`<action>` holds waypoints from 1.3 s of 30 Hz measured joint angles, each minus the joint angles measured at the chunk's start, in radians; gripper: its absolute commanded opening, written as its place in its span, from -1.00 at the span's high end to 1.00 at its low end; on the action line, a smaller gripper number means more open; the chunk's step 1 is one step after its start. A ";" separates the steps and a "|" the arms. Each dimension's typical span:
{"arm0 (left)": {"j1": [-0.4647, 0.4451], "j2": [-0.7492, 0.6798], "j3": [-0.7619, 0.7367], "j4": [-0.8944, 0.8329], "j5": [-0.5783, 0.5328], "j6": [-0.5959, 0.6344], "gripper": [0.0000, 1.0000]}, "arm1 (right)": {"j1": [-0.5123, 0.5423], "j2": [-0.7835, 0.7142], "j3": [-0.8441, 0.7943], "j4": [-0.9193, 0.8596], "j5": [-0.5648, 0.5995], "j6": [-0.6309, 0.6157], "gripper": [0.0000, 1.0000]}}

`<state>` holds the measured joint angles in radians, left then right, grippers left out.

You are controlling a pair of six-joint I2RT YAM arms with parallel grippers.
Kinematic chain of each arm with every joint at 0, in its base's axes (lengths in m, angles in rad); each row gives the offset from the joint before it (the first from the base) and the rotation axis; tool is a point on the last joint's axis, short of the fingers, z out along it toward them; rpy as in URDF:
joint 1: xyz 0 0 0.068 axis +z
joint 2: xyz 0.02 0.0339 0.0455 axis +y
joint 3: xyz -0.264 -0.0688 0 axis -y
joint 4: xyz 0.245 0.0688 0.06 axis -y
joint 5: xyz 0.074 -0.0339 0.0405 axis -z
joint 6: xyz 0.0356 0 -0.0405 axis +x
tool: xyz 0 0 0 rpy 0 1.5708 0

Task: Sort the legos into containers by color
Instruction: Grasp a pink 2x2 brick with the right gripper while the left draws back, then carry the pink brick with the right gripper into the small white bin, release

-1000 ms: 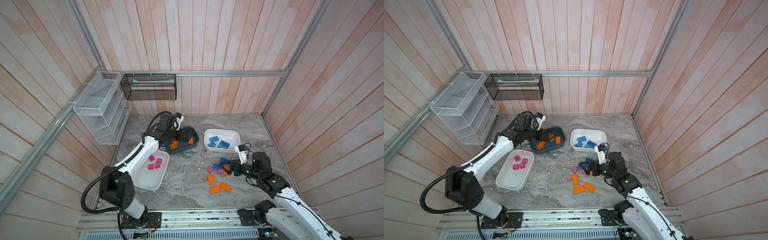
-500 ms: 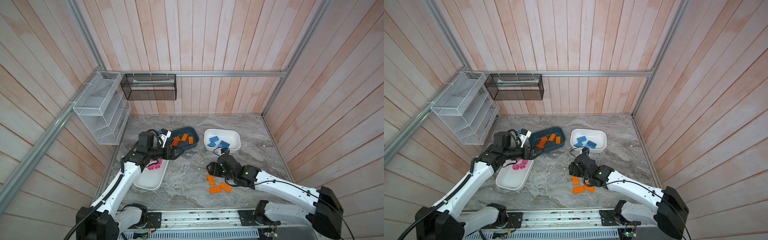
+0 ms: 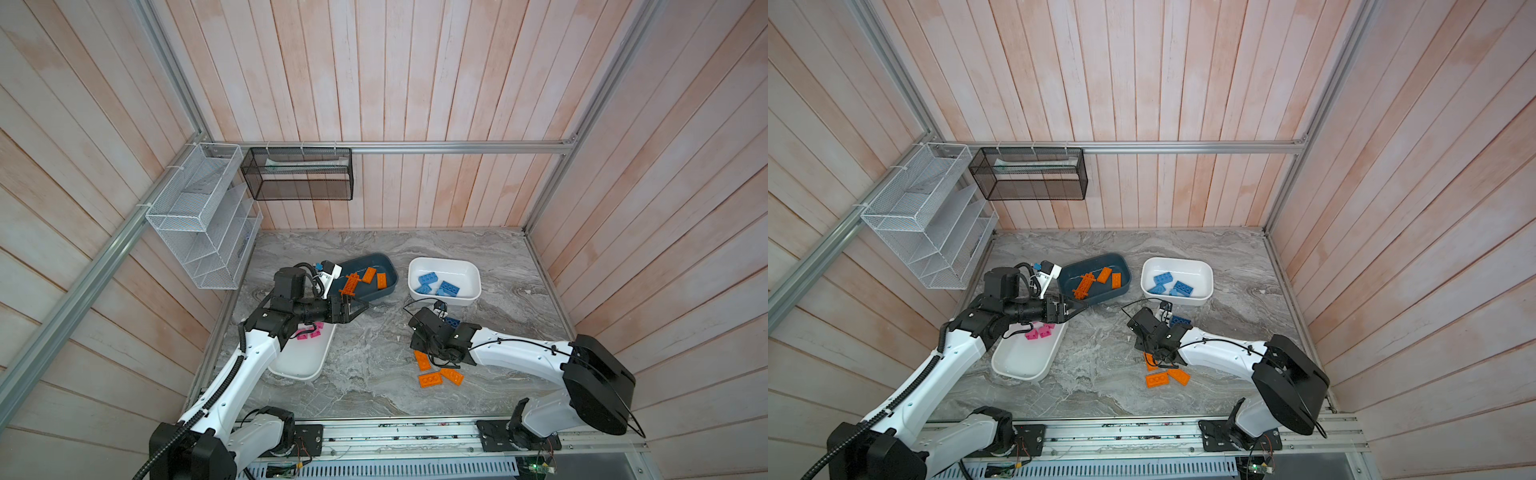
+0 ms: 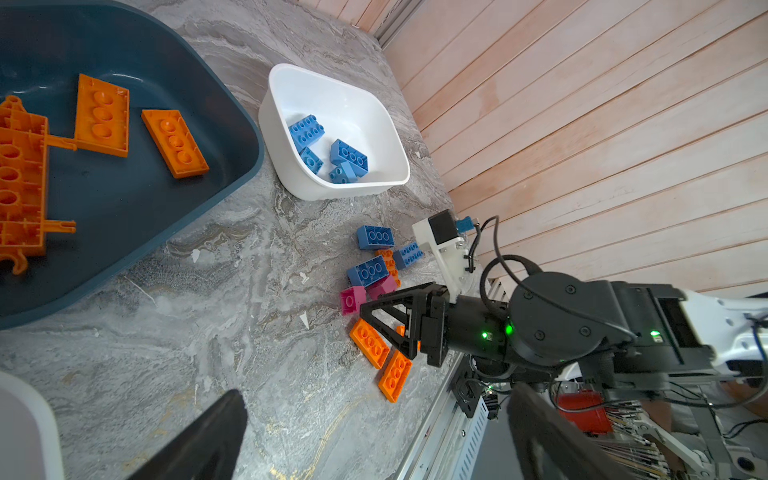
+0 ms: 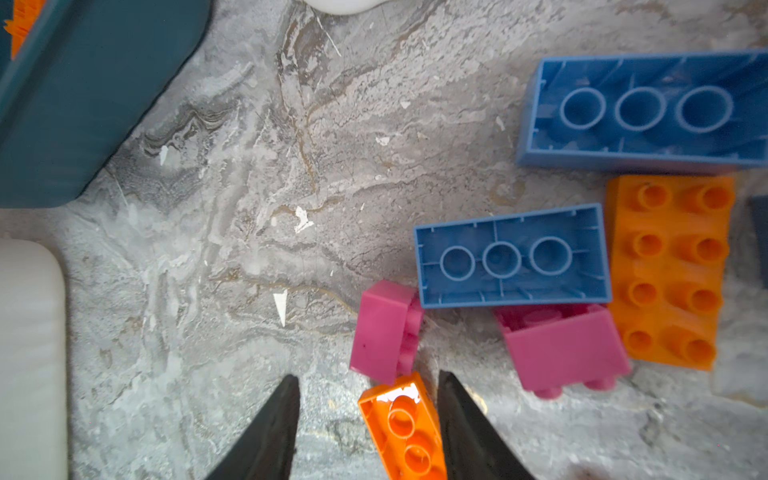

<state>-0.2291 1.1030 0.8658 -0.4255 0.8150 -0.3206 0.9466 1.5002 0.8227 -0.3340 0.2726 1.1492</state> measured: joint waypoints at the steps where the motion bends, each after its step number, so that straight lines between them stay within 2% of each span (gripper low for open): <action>1: 0.001 0.000 0.000 0.000 0.001 -0.002 -0.99 | 0.000 0.017 0.005 0.002 0.001 0.003 0.06; 6: 0.003 0.000 0.000 0.002 0.008 -0.005 -1.00 | 0.000 0.098 0.047 -0.003 0.014 0.010 0.15; 10: 0.010 -0.002 0.000 0.003 0.012 -0.005 -1.00 | 0.000 0.146 0.080 -0.004 0.027 0.011 0.31; 17: 0.020 -0.018 -0.002 0.005 0.014 -0.005 -1.00 | -0.003 0.209 0.121 -0.018 0.048 -0.001 0.35; 22: 0.023 -0.019 -0.006 0.004 0.015 -0.005 -1.00 | -0.013 0.222 0.127 -0.031 0.062 -0.027 0.66; 28: 0.035 -0.019 -0.006 -0.016 0.003 0.005 -1.00 | -0.016 0.222 0.138 -0.051 0.071 -0.076 0.89; 30: 0.050 -0.019 -0.005 -0.040 -0.016 0.016 -1.00 | -0.013 0.214 0.148 -0.054 0.069 -0.112 0.91; 33: 0.105 -0.021 -0.004 -0.082 -0.043 0.028 -1.00 | -0.003 0.172 0.159 -0.026 0.031 -0.186 0.91; 39: 0.242 -0.051 0.003 -0.128 -0.097 0.025 -1.00 | 0.052 0.095 0.196 0.161 -0.176 -0.316 0.90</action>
<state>0.0128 1.0519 0.8692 -0.5537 0.7181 -0.2958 0.9985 1.5955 1.0191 -0.1734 0.0967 0.8333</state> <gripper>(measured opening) 0.998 0.237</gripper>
